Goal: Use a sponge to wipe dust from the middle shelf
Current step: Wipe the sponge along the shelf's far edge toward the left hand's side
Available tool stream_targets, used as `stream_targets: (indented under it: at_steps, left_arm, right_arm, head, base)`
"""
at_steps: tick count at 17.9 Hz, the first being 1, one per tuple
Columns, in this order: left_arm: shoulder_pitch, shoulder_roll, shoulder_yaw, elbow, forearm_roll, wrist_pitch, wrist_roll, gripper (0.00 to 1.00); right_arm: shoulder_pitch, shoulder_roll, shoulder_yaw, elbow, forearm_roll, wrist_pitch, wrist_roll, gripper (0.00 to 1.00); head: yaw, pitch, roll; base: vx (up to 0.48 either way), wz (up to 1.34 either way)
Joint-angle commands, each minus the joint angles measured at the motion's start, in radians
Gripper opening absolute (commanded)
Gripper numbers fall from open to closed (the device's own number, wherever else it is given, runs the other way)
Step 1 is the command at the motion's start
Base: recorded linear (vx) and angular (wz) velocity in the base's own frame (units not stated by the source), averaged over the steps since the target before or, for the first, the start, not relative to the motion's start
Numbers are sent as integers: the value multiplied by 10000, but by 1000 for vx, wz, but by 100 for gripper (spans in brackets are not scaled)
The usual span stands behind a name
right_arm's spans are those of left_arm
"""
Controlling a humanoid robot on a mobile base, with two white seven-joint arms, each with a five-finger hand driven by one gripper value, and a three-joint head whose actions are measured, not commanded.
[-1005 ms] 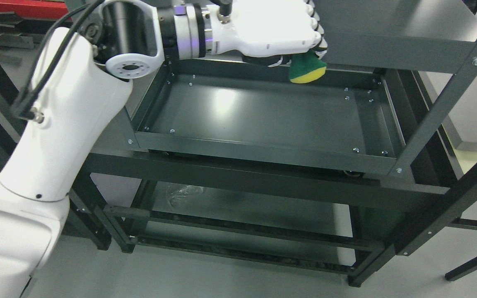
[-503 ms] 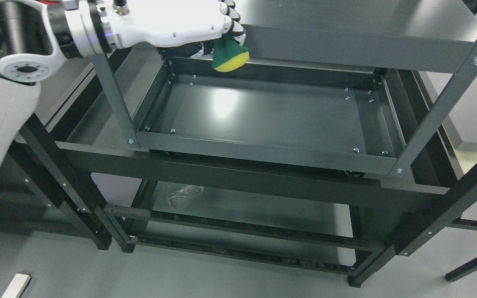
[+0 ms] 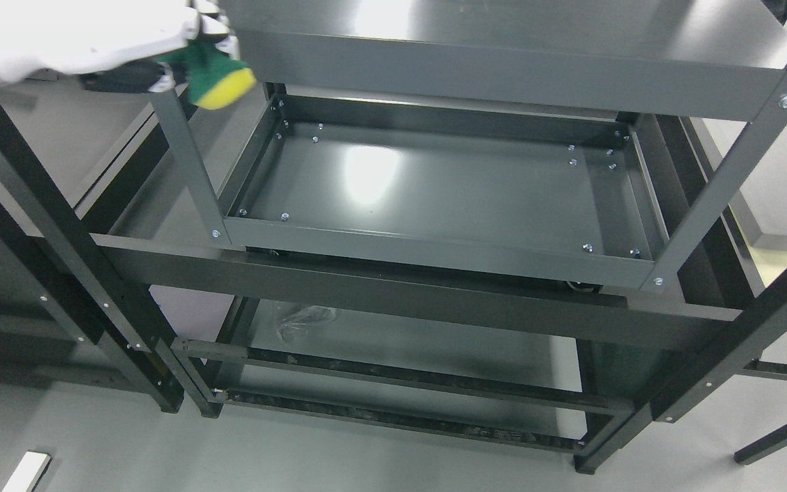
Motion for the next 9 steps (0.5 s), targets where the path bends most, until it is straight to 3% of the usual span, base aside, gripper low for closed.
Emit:
stream_targets:
  at_steps: [1, 5, 7, 9]
  left_arm:
    - [942, 2857, 2046, -220, 450, 5, -25, 0]
    - [1358, 2613, 2232, -96, 404, 5, -25, 0]
    - [1328, 1773, 2186, 25, 297, 5, -422, 0]
    - [1129, 457, 2140, 72, 84, 5, -791, 0]
  right_arm:
    - [1, -175, 0, -175, 0, 719, -5, 100]
    - [1, -175, 0, -175, 0, 734, -5, 100]
    - [1, -175, 0, -175, 0, 719, -5, 100]
    - [1, -175, 0, -175, 0, 719, -5, 100]
  head:
    - [0, 0, 0]
    - [0, 0, 0]
    - [0, 0, 0]
    - [0, 0, 0]
  base:
    - [0, 0]
    - [0, 0]
    - [0, 0]
    - [0, 0]
